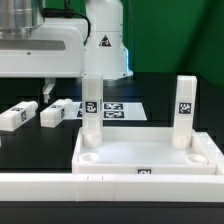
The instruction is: Assemble desk
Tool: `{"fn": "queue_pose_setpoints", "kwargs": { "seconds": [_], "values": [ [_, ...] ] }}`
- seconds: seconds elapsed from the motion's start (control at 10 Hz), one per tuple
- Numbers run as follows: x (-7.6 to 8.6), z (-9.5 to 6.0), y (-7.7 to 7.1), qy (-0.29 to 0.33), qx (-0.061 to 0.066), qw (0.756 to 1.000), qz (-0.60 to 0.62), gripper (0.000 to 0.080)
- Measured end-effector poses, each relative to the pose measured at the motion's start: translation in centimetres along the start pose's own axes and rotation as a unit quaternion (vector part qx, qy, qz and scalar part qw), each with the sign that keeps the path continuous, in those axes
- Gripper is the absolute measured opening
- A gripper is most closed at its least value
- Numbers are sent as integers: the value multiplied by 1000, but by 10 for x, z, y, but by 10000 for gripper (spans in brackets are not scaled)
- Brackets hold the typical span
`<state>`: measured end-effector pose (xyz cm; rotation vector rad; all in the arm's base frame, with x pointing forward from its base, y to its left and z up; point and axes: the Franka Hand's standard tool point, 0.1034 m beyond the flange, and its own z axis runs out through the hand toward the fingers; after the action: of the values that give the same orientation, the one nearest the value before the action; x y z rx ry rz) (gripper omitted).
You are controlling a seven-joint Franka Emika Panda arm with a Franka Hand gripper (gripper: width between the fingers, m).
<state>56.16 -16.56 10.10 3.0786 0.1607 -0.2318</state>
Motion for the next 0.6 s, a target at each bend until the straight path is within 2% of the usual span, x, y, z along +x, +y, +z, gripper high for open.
{"fn": "queue_pose_setpoints", "kwargs": {
  "seconds": [0.2,0.4,0.6],
  "values": [
    [-31,17,3,-24,21,998,48,649],
    [-54,27,7,-47,54,993,88,649],
    [-55,28,7,-48,54,993,90,649]
  ]
}}
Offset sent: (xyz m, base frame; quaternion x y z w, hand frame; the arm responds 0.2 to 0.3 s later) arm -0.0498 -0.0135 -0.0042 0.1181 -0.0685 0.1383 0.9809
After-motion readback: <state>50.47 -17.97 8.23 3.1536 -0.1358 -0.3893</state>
